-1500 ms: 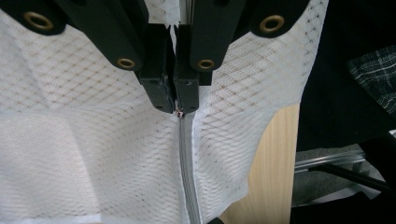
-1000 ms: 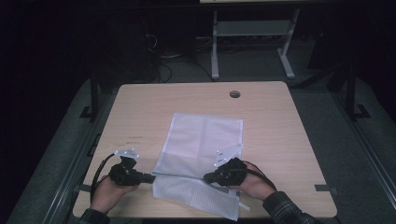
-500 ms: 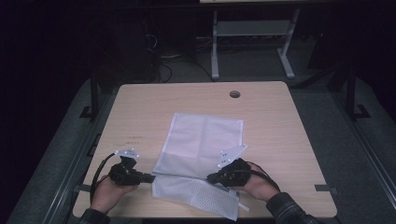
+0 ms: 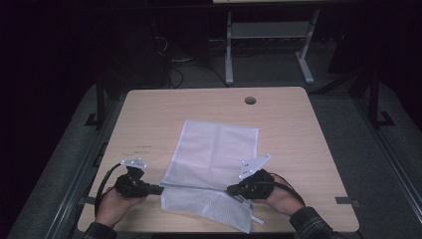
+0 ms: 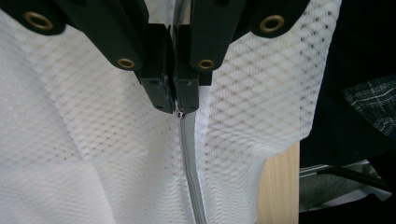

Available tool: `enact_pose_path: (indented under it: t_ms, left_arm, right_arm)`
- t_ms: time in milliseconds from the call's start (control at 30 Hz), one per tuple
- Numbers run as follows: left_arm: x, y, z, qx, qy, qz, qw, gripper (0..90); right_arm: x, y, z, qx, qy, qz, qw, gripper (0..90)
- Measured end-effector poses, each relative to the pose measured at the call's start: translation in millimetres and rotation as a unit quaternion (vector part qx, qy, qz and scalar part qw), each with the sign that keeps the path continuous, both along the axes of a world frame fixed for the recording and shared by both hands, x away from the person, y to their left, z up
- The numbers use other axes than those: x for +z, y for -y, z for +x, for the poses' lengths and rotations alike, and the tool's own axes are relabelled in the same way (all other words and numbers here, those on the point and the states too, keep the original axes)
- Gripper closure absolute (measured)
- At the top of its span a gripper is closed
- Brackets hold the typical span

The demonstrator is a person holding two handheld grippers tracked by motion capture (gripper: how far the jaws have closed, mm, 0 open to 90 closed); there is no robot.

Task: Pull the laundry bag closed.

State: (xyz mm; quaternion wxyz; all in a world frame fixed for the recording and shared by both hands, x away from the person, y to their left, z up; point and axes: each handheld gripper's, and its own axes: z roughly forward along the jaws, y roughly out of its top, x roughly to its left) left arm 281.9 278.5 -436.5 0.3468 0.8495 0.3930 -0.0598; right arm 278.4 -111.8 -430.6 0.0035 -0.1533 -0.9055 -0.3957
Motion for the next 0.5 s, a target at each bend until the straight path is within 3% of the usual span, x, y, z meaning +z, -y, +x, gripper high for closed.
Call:
enact_pose_path:
  t_ms: [500]
  left_arm:
    - [-0.3,1.2,0.0,0.002,-0.002,0.003,1.0000,89.2]
  right_arm:
    - [0.2,13.8,-2.4,-0.010,0.000,-0.006,0.9999,86.4]
